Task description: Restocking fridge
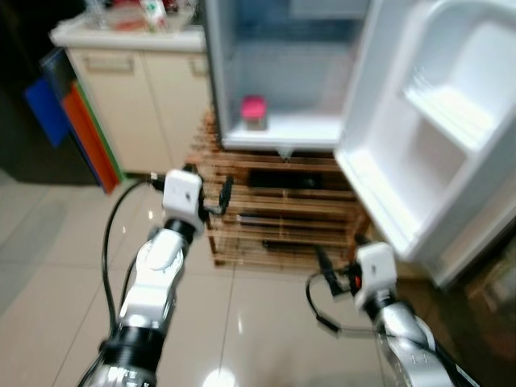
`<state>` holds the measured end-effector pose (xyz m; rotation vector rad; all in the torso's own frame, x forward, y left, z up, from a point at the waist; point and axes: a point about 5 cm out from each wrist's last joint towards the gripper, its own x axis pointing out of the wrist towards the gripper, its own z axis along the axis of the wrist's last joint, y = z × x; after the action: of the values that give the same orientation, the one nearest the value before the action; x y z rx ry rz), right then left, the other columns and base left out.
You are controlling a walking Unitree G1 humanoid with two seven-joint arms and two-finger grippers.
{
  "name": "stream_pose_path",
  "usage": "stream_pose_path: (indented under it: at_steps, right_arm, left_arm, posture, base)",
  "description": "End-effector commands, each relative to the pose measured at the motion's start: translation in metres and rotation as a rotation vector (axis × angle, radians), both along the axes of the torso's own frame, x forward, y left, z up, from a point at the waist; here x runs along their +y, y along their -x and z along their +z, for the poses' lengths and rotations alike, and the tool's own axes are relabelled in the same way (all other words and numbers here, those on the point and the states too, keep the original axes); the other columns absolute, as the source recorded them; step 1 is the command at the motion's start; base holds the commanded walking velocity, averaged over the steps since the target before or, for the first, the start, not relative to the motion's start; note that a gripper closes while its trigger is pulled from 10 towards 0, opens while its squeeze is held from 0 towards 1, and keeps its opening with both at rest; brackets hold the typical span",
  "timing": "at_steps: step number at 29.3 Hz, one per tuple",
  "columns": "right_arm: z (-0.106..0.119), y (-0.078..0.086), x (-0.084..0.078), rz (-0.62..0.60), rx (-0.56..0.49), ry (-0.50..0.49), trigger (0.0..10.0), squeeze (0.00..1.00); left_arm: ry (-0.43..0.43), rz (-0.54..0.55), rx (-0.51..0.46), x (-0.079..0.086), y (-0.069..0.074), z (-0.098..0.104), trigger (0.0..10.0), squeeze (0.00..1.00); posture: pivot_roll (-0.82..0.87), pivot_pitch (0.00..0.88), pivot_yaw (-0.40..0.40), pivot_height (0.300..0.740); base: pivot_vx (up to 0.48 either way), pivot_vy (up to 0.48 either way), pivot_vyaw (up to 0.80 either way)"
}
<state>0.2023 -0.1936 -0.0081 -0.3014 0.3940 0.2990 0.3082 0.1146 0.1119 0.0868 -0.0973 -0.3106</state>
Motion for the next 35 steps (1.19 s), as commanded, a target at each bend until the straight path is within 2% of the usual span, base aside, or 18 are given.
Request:
stream_pose_path:
  at_steps: [1,3,5,7,9,10,11,12,14,15,16,18,20,22,25,27,31,35]
  right_arm:
    - [-0.025,0.012,-0.019,-0.047,0.128,0.127,10.0,0.00]
    - [-0.040,0.025,-0.046,-0.135,0.243,0.245,10.0,0.00]
    - [-0.045,0.033,-0.074,-0.258,0.319,0.359,10.0,0.00]
    - [-0.045,0.033,-0.074,-0.258,0.319,0.359,10.0,0.00]
    - [-0.043,0.038,-0.102,-0.416,0.371,0.433,10.0,0.00]
    - [-0.042,0.039,-0.110,-0.458,0.380,0.451,10.0,0.00]
    - [-0.038,0.037,-0.117,-0.504,0.366,0.468,10.0,0.00]
    - [-0.036,0.034,-0.121,-0.532,0.354,0.485,10.0,0.00]
    - [-0.031,0.030,-0.128,-0.584,0.330,0.517,10.0,0.00]
    - [-0.028,0.029,-0.135,-0.621,0.319,0.546,10.0,0.00]
    - [-0.028,0.029,-0.135,-0.621,0.319,0.546,10.0,0.00]
    - [-0.026,0.029,-0.139,-0.646,0.316,0.565,10.0,0.00]
    - [-0.020,0.034,-0.152,-0.714,0.311,0.599,10.0,0.00]
    - [-0.019,0.035,-0.155,-0.730,0.308,0.607,10.0,0.00]
    - [-0.009,0.033,-0.168,-0.813,0.259,0.617,10.0,0.00]
    - [0.002,0.024,-0.173,-0.847,0.177,0.606,10.0,0.00]
    - [0.036,-0.001,-0.184,-0.887,-0.045,0.644,10.0,0.00]
    - [0.055,-0.012,-0.189,-0.918,-0.157,0.644,10.0,0.00]
  left_arm:
    - [-0.036,0.050,0.003,0.016,-0.005,0.000,10.0,0.00]
    - [-0.041,0.050,0.011,0.016,-0.006,-0.001,10.0,0.00]
    - [-0.042,0.047,0.023,0.017,-0.007,-0.004,10.0,0.00]
    - [-0.042,0.047,0.023,0.017,-0.007,-0.004,10.0,0.00]
    - [-0.061,0.044,0.074,0.019,-0.008,-0.014,10.0,0.00]
    - [-0.070,0.044,0.100,0.020,-0.008,-0.019,10.0,0.00]
    - [-0.074,0.055,0.165,0.023,-0.008,-0.030,10.0,0.00]
    - [-0.084,0.063,0.219,0.025,-0.008,-0.039,10.0,0.00]
    - [-0.168,0.094,0.326,0.032,-0.006,-0.059,10.0,0.00]
    - [-0.227,0.120,0.493,0.040,0.002,-0.085,10.0,0.00]
    - [-0.227,0.120,0.493,0.040,0.002,-0.085,10.0,0.00]
    - [-0.237,0.135,0.571,0.045,0.007,-0.097,10.0,0.00]
    - [-0.276,0.103,0.657,0.045,0.017,-0.112,10.0,0.00]
    - [-0.286,0.098,0.670,0.045,0.019,-0.114,10.0,0.00]
    - [-0.315,0.060,0.712,0.039,0.026,-0.125,10.0,0.00]
    - [-0.330,0.034,0.728,0.036,0.029,-0.129,10.0,0.00]
    - [-0.369,-0.026,0.757,0.030,0.035,-0.137,10.0,0.00]
    - [-0.378,-0.038,0.770,0.029,0.038,-0.140,10.0,0.00]
  posture:
    - [-0.11,0.000,0.046,0.740]
    - [-0.11,0.000,0.046,0.740]
    - [-0.12,0.000,0.055,0.740]
    - [-0.12,0.000,0.055,0.740]
    - [-0.12,0.000,0.058,0.740]
    - [-0.12,0.000,0.060,0.740]
    - [-0.12,0.000,0.060,0.740]
    - [-0.12,0.000,0.059,0.740]
    - [-0.12,0.000,0.058,0.740]
    - [-0.12,0.000,0.057,0.740]
    - [-0.12,0.000,0.057,0.740]
    - [-0.12,0.000,0.055,0.740]
    - [-0.12,0.000,0.052,0.740]
    - [-0.12,0.000,0.052,0.740]
    - [-0.13,0.000,0.052,0.740]
    - [-0.13,0.000,0.052,0.740]
    - [-0.14,0.000,0.052,0.740]
    - [-0.14,0.000,0.050,0.740]
  base:
    - [0.000,0.000,0.00]
    - [0.000,0.000,0.00]
    - [0.000,0.000,0.00]
    - [0.000,0.000,0.00]
    - [0.000,0.000,0.00]
    - [0.000,0.000,0.00]
    - [0.000,0.000,0.00]
    - [0.000,0.000,0.00]
    - [0.000,0.000,0.00]
    - [0.000,0.000,0.00]
    - [0.000,0.000,0.00]
    - [0.000,0.000,0.00]
    - [0.000,0.000,0.00]
    - [0.000,0.000,0.00]
    - [0.000,0.000,0.00]
    - [0.000,0.000,0.00]
    - [0.000,0.000,0.00]
    - [0.000,0.000,0.00]
